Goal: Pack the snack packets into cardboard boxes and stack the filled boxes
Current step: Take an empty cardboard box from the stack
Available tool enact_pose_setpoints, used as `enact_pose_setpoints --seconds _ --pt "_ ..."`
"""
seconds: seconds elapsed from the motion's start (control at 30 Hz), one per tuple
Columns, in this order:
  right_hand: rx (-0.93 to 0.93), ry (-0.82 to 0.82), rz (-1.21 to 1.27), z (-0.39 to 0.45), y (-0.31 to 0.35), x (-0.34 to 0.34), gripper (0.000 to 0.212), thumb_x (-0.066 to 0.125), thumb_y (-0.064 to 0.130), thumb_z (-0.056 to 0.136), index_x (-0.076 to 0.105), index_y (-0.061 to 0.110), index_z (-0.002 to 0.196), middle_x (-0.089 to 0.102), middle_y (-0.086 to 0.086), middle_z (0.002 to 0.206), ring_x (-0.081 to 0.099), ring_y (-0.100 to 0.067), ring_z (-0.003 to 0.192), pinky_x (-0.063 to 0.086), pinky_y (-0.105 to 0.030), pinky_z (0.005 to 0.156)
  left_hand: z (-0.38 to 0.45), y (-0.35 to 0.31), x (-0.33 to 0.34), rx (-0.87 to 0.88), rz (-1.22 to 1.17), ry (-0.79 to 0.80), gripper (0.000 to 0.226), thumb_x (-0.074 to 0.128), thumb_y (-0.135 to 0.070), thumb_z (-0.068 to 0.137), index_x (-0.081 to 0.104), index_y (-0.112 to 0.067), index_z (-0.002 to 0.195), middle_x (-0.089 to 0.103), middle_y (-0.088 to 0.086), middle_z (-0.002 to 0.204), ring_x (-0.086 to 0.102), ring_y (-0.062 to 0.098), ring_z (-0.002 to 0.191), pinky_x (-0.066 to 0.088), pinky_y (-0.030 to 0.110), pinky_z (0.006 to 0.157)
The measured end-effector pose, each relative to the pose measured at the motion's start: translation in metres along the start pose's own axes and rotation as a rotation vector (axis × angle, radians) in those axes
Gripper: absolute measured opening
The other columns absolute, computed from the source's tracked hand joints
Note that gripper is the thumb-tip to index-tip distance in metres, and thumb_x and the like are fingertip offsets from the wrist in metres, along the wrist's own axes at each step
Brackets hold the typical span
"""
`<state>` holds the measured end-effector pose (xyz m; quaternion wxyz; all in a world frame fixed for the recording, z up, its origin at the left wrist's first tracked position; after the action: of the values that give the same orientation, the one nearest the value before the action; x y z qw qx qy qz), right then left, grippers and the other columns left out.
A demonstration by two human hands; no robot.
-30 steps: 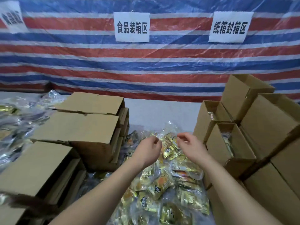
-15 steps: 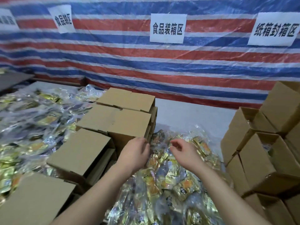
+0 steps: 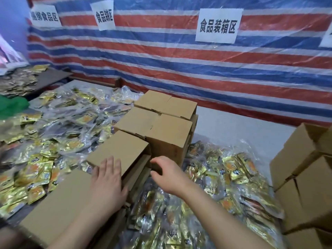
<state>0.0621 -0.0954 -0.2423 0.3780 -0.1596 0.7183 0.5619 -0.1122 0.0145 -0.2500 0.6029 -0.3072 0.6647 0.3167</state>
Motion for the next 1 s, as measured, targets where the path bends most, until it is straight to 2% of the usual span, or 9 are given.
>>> enact_pose_setpoints --seconds 0.2,0.33,0.53,0.6,0.67,0.73,0.8,0.9,1.0 --pt "-0.104 0.074 -0.047 0.003 0.022 0.04 0.059 0.053 0.023 0.099 0.032 0.02 0.154 0.031 -0.001 0.159 0.032 -0.019 0.144 0.024 -0.031 0.119 -0.014 0.017 0.025 -0.097 -0.018 0.038 0.103 0.046 -0.061 0.091 -0.014 -0.009 0.156 -0.013 0.012 0.166 -0.007 0.03 0.154 0.006 0.047 0.123" --pt "-0.162 0.096 -0.172 0.014 0.033 0.064 0.066 0.056 0.021 0.096 0.028 0.022 0.156 0.02 -0.006 0.164 0.014 -0.023 0.152 0.007 -0.034 0.122 -0.021 0.022 0.038 -0.11 0.044 0.069 0.087 0.038 -0.051 0.096 -0.008 -0.01 0.158 -0.011 0.015 0.166 -0.003 0.032 0.153 0.012 0.046 0.122" --pt "-0.239 0.139 -0.22 0.018 0.048 0.076 0.068 0.06 0.02 0.094 0.03 0.022 0.155 0.021 -0.008 0.164 0.014 -0.024 0.151 0.002 -0.03 0.121 -0.035 0.018 0.026 -0.139 0.101 0.042 0.071 0.04 -0.029 0.1 0.007 -0.005 0.158 0.008 0.021 0.164 0.021 0.038 0.149 0.028 0.047 0.118" --pt "-0.268 0.165 -0.148 0.016 0.054 0.072 0.072 0.061 0.017 0.093 0.027 0.022 0.156 0.025 -0.005 0.162 0.019 -0.021 0.15 0.004 -0.021 0.116 -0.039 0.016 0.012 -0.151 0.136 0.077 0.069 0.035 -0.026 0.101 0.001 -0.006 0.158 0.012 0.018 0.164 0.024 0.034 0.149 0.031 0.043 0.116" --pt "-0.272 0.209 -0.049 0.011 0.063 0.062 0.075 0.062 0.014 0.092 0.024 0.021 0.157 0.028 -0.002 0.161 0.026 -0.018 0.147 0.011 -0.017 0.114 -0.04 0.013 -0.005 -0.08 0.128 0.068 0.066 0.036 -0.021 0.099 0.006 -0.005 0.156 0.026 0.014 0.16 0.034 0.027 0.144 0.036 0.035 0.113" --pt "-0.261 0.243 -0.011 0.005 0.073 0.049 0.074 0.06 0.013 0.093 0.024 0.022 0.157 0.032 -0.002 0.16 0.03 -0.018 0.145 0.018 -0.019 0.115 -0.041 0.007 -0.025 0.052 0.14 0.022 0.056 0.038 -0.014 0.098 0.02 -0.01 0.15 0.045 0.002 0.145 0.05 0.014 0.13 0.042 0.024 0.102" --pt "-0.259 0.218 -0.026 -0.003 0.078 0.031 0.065 0.058 0.015 0.094 0.034 0.021 0.154 0.042 -0.004 0.155 0.037 -0.021 0.142 0.028 -0.027 0.118 -0.046 -0.002 -0.046 0.106 0.144 0.06 0.046 0.039 -0.011 0.097 0.03 -0.018 0.142 0.055 -0.007 0.13 0.059 0.01 0.118 0.046 0.022 0.09" --pt "-0.223 0.147 -0.046 -0.018 0.072 -0.002 0.038 0.054 0.019 0.093 0.06 0.023 0.13 0.064 -0.003 0.131 0.056 -0.024 0.121 0.047 -0.036 0.101 -0.049 -0.022 -0.072 0.197 0.075 0.098 0.041 0.04 -0.009 0.095 0.039 -0.02 0.134 0.063 -0.004 0.116 0.065 0.018 0.108 0.049 0.029 0.081" --pt "-0.163 0.136 -0.117 -0.034 0.052 -0.032 0.025 0.053 0.023 0.091 0.067 0.026 0.111 0.07 -0.001 0.11 0.063 -0.023 0.099 0.05 -0.032 0.079 -0.046 -0.049 -0.083 0.32 0.021 0.1 0.034 0.04 -0.009 0.095 0.047 -0.022 0.126 0.065 0.0 0.114 0.065 0.02 0.105 0.048 0.029 0.081"
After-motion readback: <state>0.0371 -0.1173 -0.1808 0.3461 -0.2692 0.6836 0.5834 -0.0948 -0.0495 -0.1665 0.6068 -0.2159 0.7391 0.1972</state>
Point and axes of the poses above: each hand's wrist, its own z-axis towards the middle knuckle, its own x-axis out of the palm, y = z × x, the point moved 1 cm from there along z, towards the middle knuckle
